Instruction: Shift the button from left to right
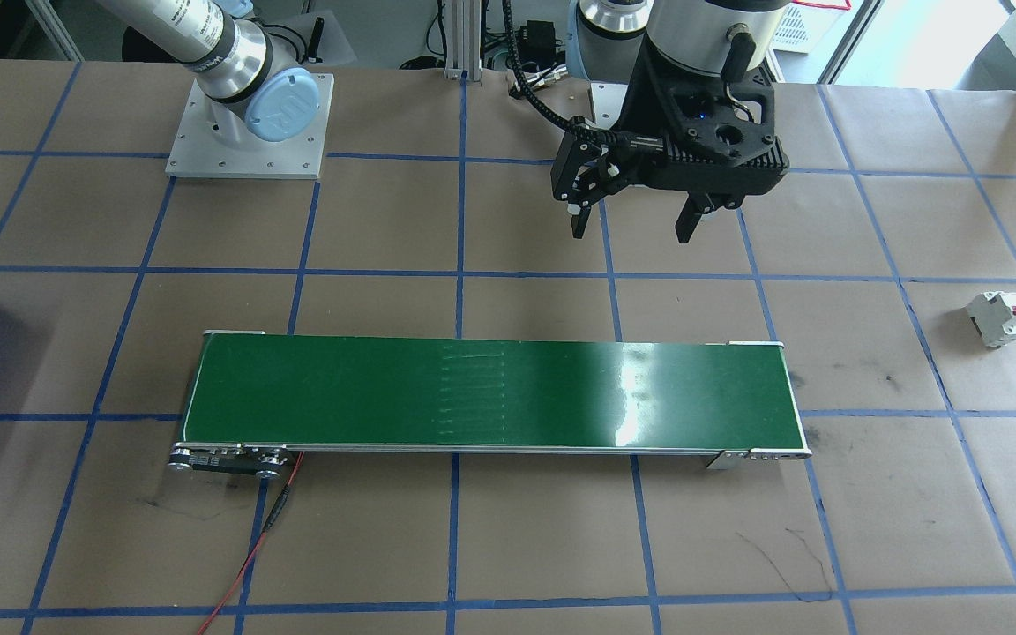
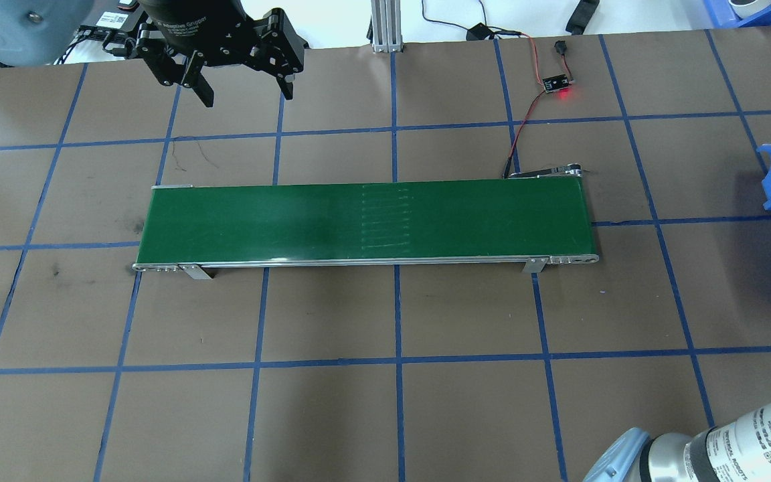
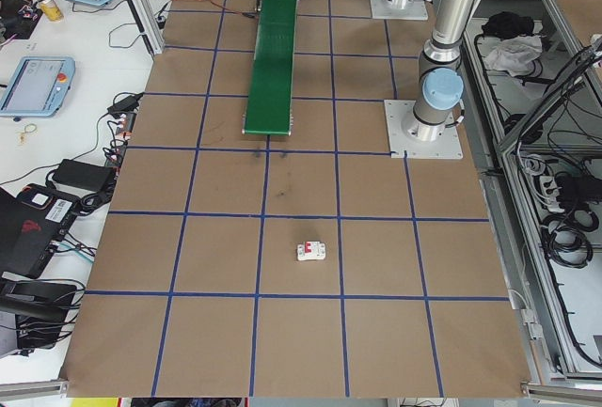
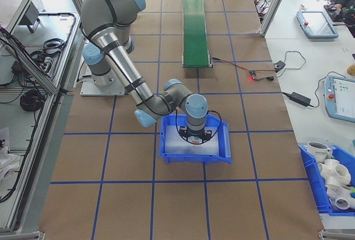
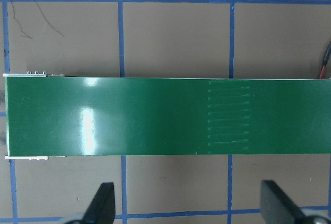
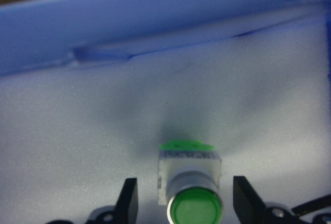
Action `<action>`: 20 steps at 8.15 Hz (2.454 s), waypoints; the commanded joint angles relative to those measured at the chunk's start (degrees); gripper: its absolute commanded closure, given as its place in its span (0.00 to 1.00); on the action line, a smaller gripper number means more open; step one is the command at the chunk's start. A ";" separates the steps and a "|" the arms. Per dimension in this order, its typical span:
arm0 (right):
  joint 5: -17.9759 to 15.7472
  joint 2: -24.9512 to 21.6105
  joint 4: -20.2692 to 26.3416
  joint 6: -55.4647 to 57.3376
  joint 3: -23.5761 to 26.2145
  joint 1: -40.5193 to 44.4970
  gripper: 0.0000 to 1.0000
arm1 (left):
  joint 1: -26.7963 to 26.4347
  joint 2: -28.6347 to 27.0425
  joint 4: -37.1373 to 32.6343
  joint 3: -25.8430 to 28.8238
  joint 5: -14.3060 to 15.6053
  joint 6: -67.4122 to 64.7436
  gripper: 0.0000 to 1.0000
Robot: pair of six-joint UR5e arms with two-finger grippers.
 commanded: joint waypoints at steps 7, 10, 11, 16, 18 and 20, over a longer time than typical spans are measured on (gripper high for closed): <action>1.10 -30.28 34.20 43.74 -7.27 10.38 0.02 | 0.00 0.32 0.18 -1.58 0.09 -0.09 0.00; -1.27 -30.72 35.47 75.36 -9.67 33.91 0.00 | 0.00 0.41 0.18 -1.58 0.79 0.00 0.00; -0.66 -30.72 35.56 87.74 -9.67 40.68 0.00 | 0.00 0.32 0.18 -1.58 0.79 0.00 0.00; 0.13 -29.93 37.31 120.03 -9.32 55.86 0.00 | 0.00 1.46 0.27 -3.24 0.88 -0.09 0.00; -0.13 -29.67 37.67 120.03 -8.71 55.87 0.00 | 0.00 1.99 0.27 -3.69 0.96 -0.09 0.00; -0.30 -29.67 37.75 119.94 -8.71 55.87 0.00 | 0.00 3.13 0.18 -3.69 0.96 -0.09 0.00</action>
